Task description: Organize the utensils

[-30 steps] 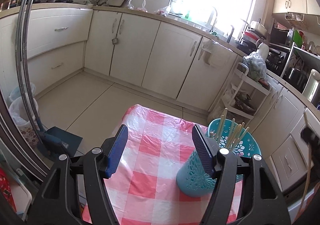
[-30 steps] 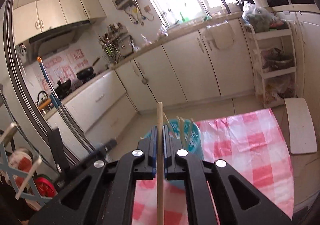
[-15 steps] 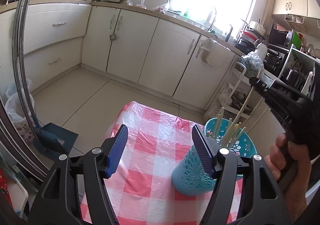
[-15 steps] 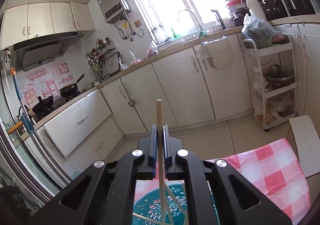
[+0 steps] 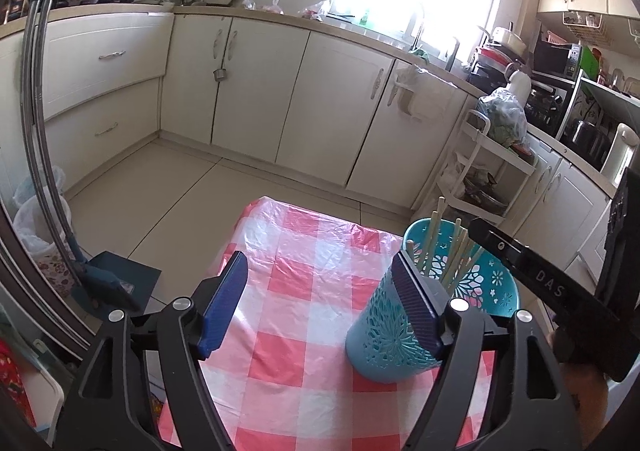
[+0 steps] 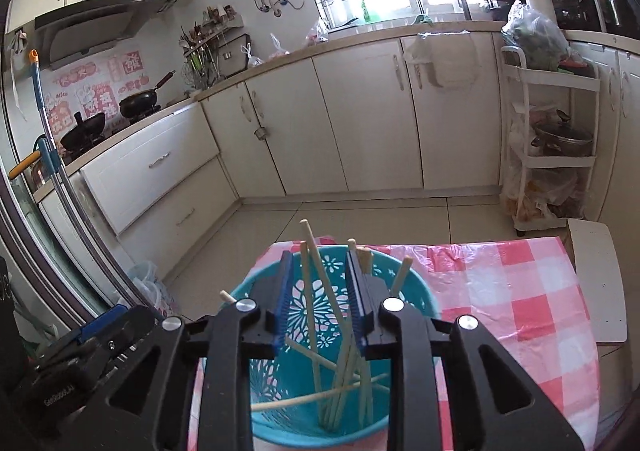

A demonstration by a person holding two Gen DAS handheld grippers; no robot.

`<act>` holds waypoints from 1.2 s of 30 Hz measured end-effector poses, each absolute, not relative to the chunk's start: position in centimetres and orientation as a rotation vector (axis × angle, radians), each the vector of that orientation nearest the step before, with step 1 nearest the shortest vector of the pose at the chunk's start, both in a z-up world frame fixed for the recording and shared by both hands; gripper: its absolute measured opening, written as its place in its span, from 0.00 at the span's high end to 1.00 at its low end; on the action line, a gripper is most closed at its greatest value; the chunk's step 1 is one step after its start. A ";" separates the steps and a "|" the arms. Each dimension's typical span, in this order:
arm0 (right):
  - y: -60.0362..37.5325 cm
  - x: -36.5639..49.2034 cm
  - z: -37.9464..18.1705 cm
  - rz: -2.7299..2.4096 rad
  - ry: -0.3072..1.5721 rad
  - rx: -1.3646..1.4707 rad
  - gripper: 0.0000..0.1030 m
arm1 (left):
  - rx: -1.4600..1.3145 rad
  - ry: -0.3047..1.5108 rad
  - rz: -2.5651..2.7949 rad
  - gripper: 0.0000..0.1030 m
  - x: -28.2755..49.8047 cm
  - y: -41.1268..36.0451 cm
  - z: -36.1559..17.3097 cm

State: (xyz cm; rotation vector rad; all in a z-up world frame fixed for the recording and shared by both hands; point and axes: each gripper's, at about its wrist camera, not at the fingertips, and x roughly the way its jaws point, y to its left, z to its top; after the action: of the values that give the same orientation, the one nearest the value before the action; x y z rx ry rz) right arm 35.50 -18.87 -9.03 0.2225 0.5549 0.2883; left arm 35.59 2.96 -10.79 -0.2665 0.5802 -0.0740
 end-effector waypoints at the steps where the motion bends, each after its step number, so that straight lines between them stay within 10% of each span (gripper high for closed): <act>1: -19.1 35.1 -8.8 0.284 0.548 0.223 0.73 | -0.256 0.576 -0.073 0.28 35.5 2.8 -10.7; 17: -21.6 25.7 -5.9 0.176 0.543 0.245 0.22 | -0.123 0.596 -0.076 0.07 30.9 -0.3 -8.0; 36: -22.2 9.0 -1.6 0.167 0.582 0.251 0.07 | -0.092 0.606 -0.092 0.07 12.5 1.2 -1.3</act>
State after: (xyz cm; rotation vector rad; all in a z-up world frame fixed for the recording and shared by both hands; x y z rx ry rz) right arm 8.99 -22.20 -1.65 0.2513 0.5820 0.1673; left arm 12.49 1.21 -1.29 -0.0921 0.6055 -0.0923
